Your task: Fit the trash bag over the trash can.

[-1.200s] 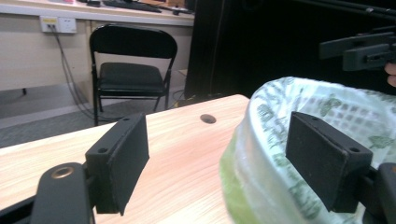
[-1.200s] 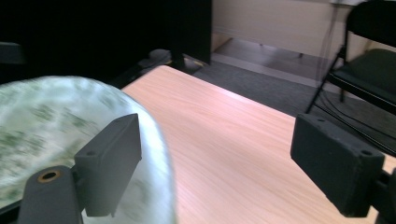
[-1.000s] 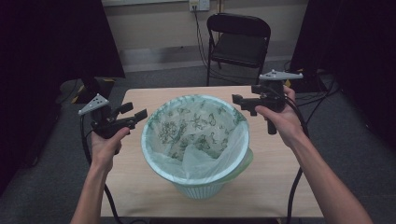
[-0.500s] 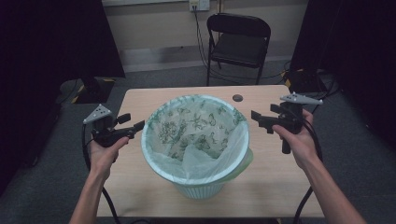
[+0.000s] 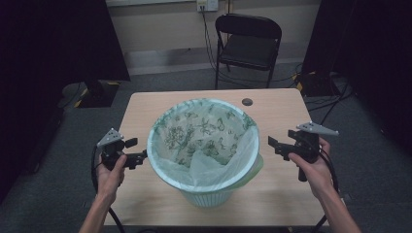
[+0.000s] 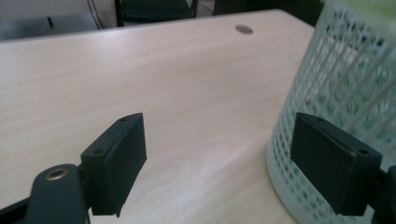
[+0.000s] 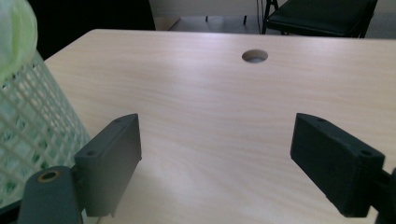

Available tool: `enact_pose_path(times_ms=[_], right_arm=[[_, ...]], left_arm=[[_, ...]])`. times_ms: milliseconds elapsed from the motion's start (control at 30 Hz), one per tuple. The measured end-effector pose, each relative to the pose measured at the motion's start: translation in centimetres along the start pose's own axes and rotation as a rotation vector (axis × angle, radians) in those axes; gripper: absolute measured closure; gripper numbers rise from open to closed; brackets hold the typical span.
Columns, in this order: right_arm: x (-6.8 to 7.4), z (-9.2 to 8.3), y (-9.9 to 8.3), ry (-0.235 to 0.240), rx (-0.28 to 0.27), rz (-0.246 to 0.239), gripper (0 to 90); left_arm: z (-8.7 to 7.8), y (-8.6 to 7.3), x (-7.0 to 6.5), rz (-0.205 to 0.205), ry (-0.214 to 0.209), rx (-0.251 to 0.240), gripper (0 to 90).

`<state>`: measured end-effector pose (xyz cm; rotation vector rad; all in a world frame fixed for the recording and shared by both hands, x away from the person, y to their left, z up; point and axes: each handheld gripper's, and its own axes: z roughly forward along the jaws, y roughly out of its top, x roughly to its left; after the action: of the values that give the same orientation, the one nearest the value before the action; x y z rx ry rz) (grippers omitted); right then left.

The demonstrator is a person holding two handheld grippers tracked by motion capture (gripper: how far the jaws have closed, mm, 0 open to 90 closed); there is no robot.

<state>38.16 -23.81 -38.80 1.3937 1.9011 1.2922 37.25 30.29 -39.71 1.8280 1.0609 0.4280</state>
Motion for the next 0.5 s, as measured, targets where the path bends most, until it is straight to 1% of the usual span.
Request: enact_pose_path(times_ms=[33,100,200,267,333,400,467,500], right_arm=[[0.0,-0.1,-0.5,0.002,0.005,-0.001,15.7],[0.0,-0.2,-1.6,-0.006,0.026,-0.009,15.7],[-0.1,-0.4,-3.2,-0.029,0.049,-0.031,15.7],[-0.2,-0.6,-4.1,-0.026,0.052,-0.017,15.7],[-0.3,-0.6,-5.0,-0.03,0.059,-0.015,15.7],[-0.5,-0.7,-6.1,-0.044,0.076,-0.017,15.7],[-0.8,-0.7,-6.9,-0.048,0.086,-0.004,15.7],[-0.9,-0.6,-7.4,-0.051,0.095,0.001,15.7]], left_arm=[[0.0,-0.4,-0.1,-0.002,0.008,0.007,18.2],[0.0,-1.1,-0.2,0.01,0.02,0.019,18.3],[0.1,-2.1,-0.4,0.002,0.02,0.035,18.1],[0.3,-2.6,-0.4,-0.004,0.014,0.053,18.1],[0.5,-3.3,-0.6,-0.003,0.005,0.082,18.1],[0.8,-4.0,-0.8,0.01,0.014,0.105,18.1],[0.9,-4.7,-0.8,-0.005,0.022,0.11,18.1],[1.0,-5.0,-0.9,-0.005,0.022,0.118,18.1]])
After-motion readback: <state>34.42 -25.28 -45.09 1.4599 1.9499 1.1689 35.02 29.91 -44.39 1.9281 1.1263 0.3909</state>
